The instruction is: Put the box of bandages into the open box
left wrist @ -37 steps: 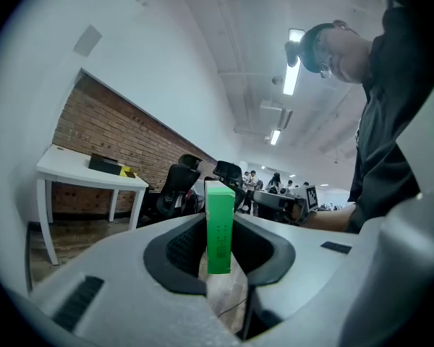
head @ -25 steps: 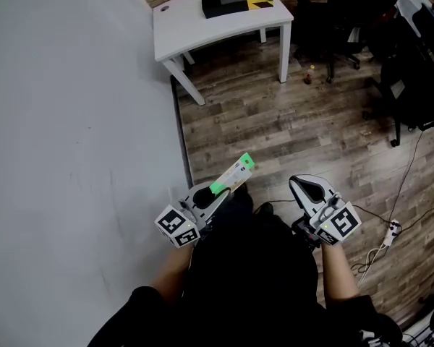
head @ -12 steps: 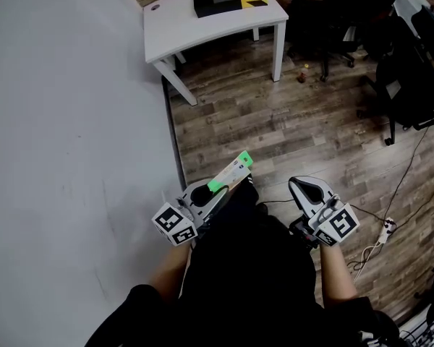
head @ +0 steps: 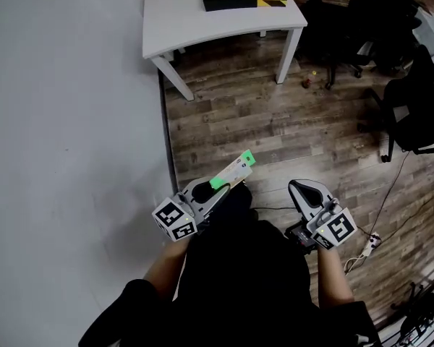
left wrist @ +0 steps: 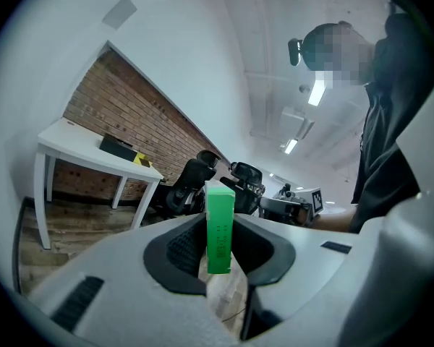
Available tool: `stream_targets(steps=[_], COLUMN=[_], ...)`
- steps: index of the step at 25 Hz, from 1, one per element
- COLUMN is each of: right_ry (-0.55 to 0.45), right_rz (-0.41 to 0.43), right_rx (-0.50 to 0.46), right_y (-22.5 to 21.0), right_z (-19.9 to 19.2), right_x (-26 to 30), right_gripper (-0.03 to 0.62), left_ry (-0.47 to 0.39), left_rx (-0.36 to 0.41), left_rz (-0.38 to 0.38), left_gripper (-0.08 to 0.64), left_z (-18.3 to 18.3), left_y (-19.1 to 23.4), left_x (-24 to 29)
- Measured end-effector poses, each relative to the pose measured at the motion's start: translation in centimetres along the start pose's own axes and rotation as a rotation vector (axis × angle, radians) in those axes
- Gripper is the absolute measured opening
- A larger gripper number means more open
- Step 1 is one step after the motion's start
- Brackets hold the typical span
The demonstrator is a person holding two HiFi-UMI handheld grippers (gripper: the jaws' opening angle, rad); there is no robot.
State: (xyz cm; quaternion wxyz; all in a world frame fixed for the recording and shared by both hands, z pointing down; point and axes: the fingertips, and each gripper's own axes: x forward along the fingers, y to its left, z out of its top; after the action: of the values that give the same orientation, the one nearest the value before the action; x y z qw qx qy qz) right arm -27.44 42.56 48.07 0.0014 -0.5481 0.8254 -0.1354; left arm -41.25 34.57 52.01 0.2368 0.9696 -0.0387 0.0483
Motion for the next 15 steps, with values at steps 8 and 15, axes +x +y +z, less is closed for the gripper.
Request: stream_targets(steps=[8,15], right_ry=[0.047,0.042], right_rz=[-0.006,-0.028], right_rx=[0.020,0.019], right_y=[-7.0,-10.8], right_z=[2.8,4.8], right_x=[8.3,11.9], right_gripper=[0.006,0.006], left_ry=[-0.010,-0.027], left_rx=[-0.030,-0.021], left_rz=[-0.027,-0.045], left_gripper=[0.092,0.092], left_z=[4.9,8.8], left_y=[9.1,13.7], left_x=[4.5,7.4])
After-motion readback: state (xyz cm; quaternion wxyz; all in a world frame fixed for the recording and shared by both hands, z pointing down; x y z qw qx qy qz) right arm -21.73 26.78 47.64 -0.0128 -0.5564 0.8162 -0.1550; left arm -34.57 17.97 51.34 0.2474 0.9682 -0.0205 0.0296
